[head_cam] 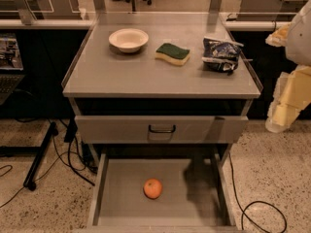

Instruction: Pick orange from middle drawer and place on counter

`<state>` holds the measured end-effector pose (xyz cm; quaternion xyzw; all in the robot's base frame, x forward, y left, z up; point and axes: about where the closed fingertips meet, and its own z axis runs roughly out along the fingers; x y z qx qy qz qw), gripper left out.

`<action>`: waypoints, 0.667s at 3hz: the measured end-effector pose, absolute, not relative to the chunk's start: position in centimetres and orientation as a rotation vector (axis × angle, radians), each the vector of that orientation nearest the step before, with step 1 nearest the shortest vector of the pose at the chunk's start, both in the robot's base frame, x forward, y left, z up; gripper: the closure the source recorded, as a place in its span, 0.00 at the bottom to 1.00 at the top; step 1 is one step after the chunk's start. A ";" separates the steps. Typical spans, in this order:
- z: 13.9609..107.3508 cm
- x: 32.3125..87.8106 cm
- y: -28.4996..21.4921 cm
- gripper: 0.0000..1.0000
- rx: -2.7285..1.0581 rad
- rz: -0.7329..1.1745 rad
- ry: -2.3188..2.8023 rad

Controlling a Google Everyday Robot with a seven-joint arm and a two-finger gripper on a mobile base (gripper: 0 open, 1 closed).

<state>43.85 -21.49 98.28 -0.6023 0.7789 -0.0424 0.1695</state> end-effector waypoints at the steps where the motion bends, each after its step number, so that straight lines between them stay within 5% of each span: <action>1: 98.3 43.9 -21.5 0.00 -1.712 -0.120 2.214; 2: 98.1 43.8 -21.1 0.00 -1.681 -0.104 2.210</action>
Offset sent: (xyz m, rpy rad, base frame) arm 0.0011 0.0022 -0.0052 0.0319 -0.0009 -0.0166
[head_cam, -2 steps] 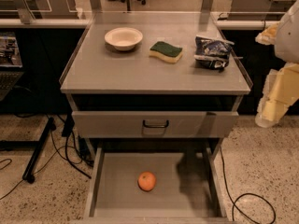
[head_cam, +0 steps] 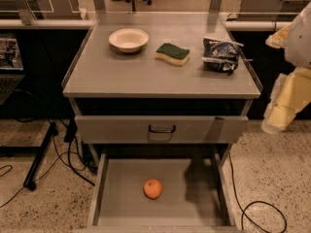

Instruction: Pick orange from middle drawer and place on counter

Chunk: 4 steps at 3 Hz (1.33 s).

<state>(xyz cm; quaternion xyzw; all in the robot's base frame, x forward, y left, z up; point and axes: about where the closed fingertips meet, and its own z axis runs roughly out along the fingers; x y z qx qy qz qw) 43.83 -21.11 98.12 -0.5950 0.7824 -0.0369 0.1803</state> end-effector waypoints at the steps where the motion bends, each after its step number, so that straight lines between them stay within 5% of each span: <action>1: 94.8 43.6 -19.3 0.00 -1.459 0.050 2.285; 3: 87.9 46.3 -16.2 0.00 -1.026 0.381 2.404; 4: 88.2 45.9 -16.3 0.00 -1.012 0.373 2.395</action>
Offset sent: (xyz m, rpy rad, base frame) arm 0.0133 0.0441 -0.1066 0.5502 0.0912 -0.5633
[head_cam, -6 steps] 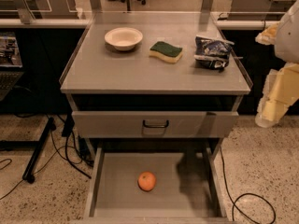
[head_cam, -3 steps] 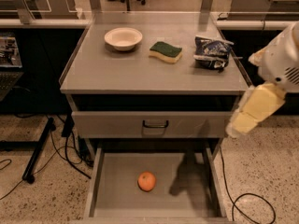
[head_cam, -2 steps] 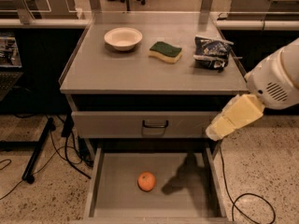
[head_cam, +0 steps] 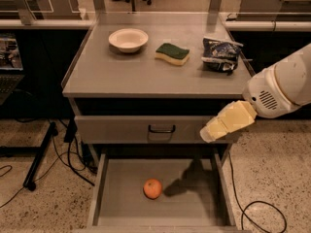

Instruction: Pick orange from middle drawer and place on counter

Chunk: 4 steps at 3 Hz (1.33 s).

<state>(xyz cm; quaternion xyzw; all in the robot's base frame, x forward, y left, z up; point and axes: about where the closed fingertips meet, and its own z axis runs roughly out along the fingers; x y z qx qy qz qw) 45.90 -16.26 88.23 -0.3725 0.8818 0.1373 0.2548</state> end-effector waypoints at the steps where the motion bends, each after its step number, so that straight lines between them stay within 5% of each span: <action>1: 84.3 46.1 -16.0 0.00 -0.874 0.449 2.433; 4: 69.3 46.8 -10.1 0.00 -0.804 0.650 2.560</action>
Offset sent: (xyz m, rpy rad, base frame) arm 0.0199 0.0406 -0.1752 0.1970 0.1730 -0.2239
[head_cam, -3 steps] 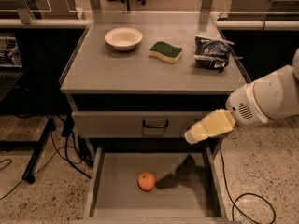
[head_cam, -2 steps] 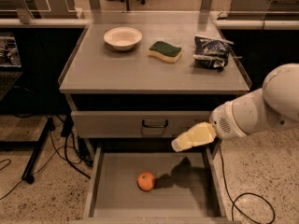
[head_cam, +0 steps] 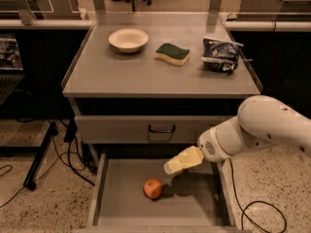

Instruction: Pick orange from middle drawer and place on counter

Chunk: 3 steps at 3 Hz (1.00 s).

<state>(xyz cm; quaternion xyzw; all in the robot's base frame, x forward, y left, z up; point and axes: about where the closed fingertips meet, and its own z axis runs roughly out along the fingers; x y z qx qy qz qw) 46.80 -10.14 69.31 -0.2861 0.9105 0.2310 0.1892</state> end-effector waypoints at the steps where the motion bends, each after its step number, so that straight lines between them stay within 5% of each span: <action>1: 69.1 46.8 -10.0 0.00 -0.808 0.654 2.562; 3: 64.0 46.7 -8.5 0.00 -0.674 0.627 2.549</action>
Offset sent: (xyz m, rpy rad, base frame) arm 0.0005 -0.0083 -0.0412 0.0558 -0.0671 -0.2160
